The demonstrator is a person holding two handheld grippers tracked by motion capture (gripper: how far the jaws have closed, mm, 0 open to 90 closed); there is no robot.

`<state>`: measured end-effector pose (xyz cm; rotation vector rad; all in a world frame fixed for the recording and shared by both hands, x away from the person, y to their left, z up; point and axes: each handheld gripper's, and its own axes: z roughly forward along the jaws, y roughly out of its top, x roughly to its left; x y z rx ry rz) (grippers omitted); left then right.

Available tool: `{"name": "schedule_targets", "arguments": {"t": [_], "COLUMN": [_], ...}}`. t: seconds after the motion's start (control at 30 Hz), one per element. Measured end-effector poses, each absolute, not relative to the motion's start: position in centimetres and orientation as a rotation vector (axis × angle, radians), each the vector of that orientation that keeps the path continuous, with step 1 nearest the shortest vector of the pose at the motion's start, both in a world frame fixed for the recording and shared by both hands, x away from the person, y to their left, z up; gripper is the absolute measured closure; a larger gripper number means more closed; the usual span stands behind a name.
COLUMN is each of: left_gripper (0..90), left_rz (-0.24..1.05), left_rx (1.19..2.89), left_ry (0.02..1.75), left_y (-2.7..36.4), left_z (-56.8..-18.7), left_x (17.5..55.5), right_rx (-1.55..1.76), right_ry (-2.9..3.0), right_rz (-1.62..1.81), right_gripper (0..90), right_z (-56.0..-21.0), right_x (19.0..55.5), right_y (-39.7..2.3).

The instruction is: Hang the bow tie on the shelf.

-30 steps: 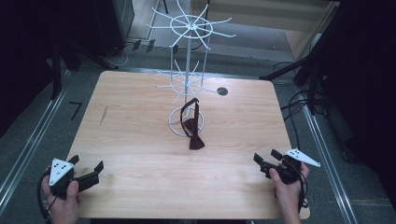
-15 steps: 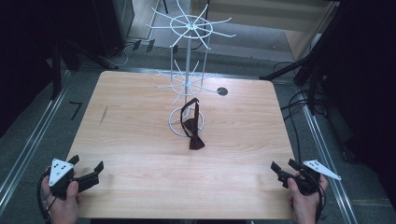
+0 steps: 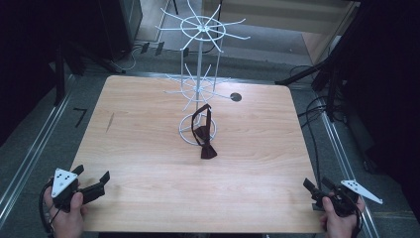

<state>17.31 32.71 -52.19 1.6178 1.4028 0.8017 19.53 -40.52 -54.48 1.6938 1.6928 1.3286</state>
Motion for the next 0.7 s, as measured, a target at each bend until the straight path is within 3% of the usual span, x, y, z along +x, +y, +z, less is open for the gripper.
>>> {"name": "schedule_targets", "arguments": {"t": [0.7], "left_gripper": [9.4], "left_rz": [0.777], "left_rx": [1.613], "left_ry": [1.409], "left_y": [33.0], "left_z": [-52.2], "left_x": [17.5], "right_rx": [1.707], "right_ry": [1.685], "right_rz": [1.264], "right_gripper": [16.9], "right_z": [-55.6], "right_x": [17.9], "right_y": [-40.3]}}
